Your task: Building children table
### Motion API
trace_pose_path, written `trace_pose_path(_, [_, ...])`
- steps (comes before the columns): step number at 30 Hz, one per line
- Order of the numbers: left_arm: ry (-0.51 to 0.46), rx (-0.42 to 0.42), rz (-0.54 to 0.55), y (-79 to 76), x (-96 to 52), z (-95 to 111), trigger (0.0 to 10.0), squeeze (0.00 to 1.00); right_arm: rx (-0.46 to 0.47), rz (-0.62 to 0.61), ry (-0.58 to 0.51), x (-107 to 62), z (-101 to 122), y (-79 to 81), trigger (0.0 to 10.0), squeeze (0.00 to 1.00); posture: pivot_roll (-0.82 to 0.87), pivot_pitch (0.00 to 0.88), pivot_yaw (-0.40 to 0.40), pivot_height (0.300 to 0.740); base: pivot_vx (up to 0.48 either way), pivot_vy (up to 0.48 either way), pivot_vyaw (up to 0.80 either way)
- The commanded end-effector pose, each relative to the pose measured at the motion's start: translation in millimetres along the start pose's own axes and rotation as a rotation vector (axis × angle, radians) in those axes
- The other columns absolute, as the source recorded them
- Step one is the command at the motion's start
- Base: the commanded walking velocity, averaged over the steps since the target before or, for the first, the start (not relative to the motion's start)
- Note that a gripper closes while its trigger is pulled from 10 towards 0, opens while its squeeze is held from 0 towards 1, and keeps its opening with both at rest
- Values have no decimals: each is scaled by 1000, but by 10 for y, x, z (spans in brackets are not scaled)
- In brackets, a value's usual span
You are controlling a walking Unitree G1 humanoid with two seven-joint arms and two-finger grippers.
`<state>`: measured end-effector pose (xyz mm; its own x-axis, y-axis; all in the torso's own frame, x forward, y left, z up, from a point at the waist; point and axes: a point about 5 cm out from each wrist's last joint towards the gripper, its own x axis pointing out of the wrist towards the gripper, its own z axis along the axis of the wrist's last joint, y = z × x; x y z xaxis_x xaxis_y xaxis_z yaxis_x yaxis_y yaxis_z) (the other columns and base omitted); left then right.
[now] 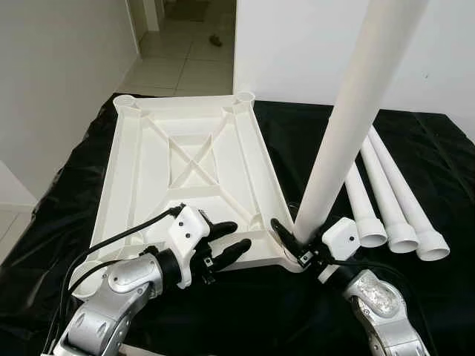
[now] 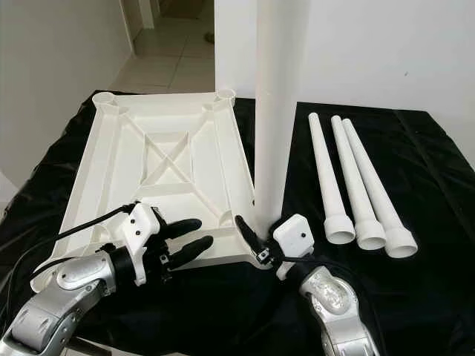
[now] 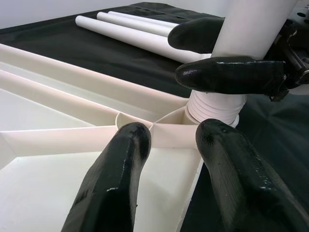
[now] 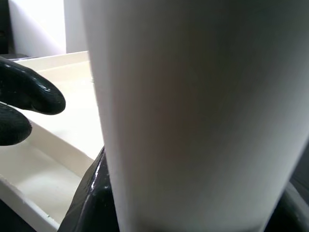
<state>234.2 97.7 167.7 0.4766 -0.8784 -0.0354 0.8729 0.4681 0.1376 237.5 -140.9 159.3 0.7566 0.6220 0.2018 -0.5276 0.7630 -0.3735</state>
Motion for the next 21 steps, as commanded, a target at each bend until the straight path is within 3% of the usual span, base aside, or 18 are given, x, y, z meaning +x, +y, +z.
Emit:
trace_pose_path(1, [-2, 2, -5, -9, -19, 27, 10000, 0, 29, 33, 59, -32, -120, 56, 10000, 0, 59, 133, 21, 740, 0, 0, 0])
trace_pose_path(10, [-6, 7, -3, 6, -25, 55, 10000, 0, 107, -7, 98, -15, -329, -27, 10000, 0, 63, 137, 26, 740, 0, 0, 0])
trace_pose_path(21, [-2, 9, -3, 7, -36, 64, 10000, 0, 190, -39, 109, 22, -405, -73, 10000, 0, 71, 140, 28, 740, 0, 0, 0])
